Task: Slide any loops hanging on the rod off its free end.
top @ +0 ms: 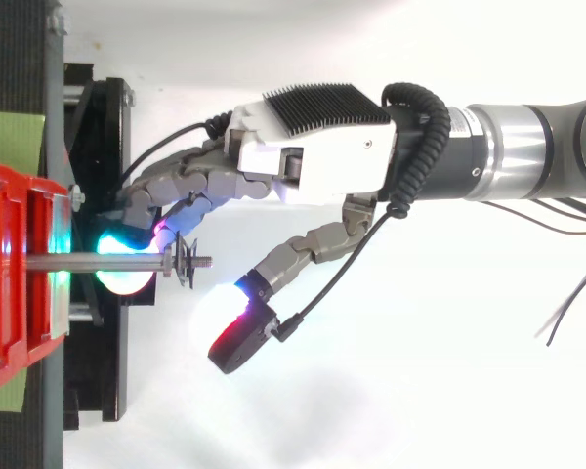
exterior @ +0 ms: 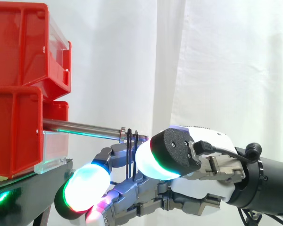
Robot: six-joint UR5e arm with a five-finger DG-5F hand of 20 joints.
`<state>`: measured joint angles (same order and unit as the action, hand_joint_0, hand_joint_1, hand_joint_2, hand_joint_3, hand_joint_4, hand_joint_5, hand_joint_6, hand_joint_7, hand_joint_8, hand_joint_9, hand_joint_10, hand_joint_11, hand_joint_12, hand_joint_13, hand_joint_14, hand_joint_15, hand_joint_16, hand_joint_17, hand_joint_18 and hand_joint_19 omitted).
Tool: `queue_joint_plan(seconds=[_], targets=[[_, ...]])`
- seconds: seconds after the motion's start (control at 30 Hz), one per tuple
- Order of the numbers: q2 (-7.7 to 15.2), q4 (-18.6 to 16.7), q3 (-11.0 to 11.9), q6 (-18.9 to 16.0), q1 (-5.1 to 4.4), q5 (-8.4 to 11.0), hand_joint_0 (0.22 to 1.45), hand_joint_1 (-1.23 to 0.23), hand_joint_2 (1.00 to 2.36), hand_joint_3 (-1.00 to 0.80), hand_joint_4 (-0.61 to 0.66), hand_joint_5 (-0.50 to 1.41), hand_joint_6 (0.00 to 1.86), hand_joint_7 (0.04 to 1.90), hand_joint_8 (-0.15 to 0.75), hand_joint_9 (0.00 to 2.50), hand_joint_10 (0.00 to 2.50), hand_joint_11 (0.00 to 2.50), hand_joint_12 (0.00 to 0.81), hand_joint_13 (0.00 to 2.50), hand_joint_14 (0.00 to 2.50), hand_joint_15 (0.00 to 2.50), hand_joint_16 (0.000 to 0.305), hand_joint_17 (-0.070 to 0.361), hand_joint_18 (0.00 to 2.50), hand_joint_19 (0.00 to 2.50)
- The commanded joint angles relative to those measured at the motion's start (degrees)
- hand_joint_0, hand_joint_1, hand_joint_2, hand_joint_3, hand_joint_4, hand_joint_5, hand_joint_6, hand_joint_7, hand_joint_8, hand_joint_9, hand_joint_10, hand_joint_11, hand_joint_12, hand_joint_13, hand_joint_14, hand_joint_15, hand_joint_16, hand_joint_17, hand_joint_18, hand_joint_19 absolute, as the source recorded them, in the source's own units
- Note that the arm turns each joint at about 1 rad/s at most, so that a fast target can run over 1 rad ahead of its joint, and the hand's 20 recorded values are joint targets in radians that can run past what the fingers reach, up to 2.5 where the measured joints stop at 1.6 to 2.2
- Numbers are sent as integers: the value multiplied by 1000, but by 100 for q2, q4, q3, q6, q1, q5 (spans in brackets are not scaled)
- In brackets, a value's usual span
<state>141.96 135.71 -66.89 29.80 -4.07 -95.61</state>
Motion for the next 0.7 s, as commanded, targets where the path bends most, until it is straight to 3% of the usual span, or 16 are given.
queue_joint_plan(seconds=[0.0,0.3,0.67], targets=[[-1,-1,35,-1,21,-28,552,-605,1000,-500,327,-151,504,1057,325,759,7,210,312,579,0,0,38,86,543,0],[-151,166,35,52,91,-195,588,-702,1003,-471,288,-137,503,1155,323,770,8,209,307,581,0,0,37,83,542,0],[-151,184,35,52,135,-195,610,-789,1003,-468,259,-127,501,1319,319,772,9,210,304,593,0,0,37,83,580,0]])
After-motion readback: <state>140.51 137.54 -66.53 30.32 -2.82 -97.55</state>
